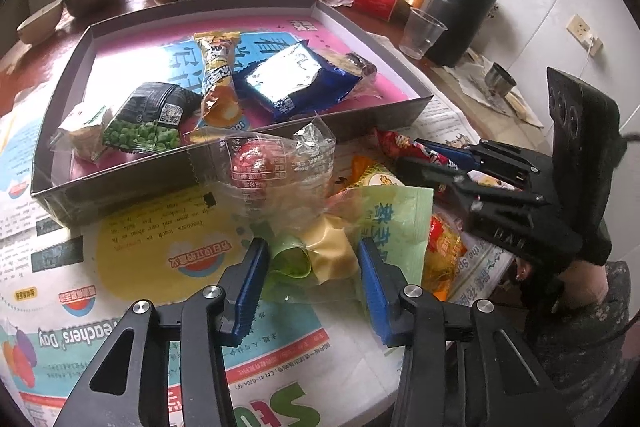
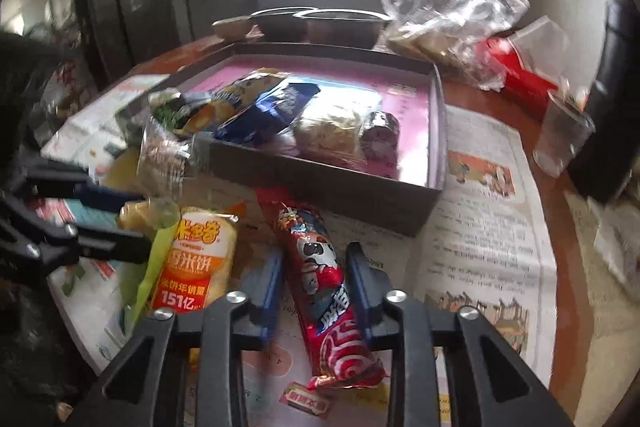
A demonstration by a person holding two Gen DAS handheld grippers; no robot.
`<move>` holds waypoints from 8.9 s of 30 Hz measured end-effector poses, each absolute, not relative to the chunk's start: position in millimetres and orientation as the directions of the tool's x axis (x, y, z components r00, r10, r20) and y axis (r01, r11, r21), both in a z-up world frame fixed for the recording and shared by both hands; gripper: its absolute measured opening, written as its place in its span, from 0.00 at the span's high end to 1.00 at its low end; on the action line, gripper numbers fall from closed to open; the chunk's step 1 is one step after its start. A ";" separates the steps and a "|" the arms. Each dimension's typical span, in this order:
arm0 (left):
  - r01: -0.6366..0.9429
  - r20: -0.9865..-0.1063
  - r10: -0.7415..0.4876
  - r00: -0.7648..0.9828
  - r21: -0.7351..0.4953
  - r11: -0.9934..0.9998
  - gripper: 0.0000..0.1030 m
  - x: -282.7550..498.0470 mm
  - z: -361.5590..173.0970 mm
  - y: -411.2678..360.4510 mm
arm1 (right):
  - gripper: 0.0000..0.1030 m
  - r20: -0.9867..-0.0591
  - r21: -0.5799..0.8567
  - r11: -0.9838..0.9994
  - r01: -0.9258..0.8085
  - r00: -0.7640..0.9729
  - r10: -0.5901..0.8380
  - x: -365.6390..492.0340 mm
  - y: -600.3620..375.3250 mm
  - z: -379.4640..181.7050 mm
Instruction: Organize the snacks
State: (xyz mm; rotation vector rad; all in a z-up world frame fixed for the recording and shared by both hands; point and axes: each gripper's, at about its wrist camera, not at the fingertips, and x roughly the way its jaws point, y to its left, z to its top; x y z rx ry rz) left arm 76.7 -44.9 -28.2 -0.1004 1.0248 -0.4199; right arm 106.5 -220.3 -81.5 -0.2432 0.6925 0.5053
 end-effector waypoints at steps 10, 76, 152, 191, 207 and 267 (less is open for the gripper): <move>0.291 -0.780 -0.404 0.478 -0.294 0.911 0.56 72.0 -13.4 -35.4 | 0.81 -0.623 -0.025 0.877 -0.480 0.694 0.362 102.2 -230.0 -66.4; 0.107 -0.644 -0.311 0.699 -0.335 0.936 0.56 104.4 48.2 56.3 | 0.74 -0.454 0.026 0.879 -0.475 0.778 0.434 105.8 -202.5 -4.7; 0.033 -0.730 -0.180 0.659 -0.211 0.977 0.55 145.9 0.9 38.2 | 0.73 -0.527 0.082 0.942 -0.327 0.787 0.319 167.3 -202.4 -44.5; -0.026 -0.747 -0.097 0.658 -0.151 0.988 0.39 143.3 3.2 44.2 | 0.63 -0.509 0.105 0.938 -0.331 0.792 0.336 155.2 -209.2 -37.1; -0.026 -0.740 -0.097 0.666 -0.153 0.988 0.30 138.1 7.5 42.4 | 0.57 -0.508 0.110 0.937 -0.330 0.792 0.339 152.7 -209.6 -35.4; 0.055 -0.662 -0.158 0.733 -0.174 0.983 0.25 93.6 57.8 33.9 | 0.44 -0.416 0.060 0.919 -0.391 0.827 0.379 100.0 -198.1 4.3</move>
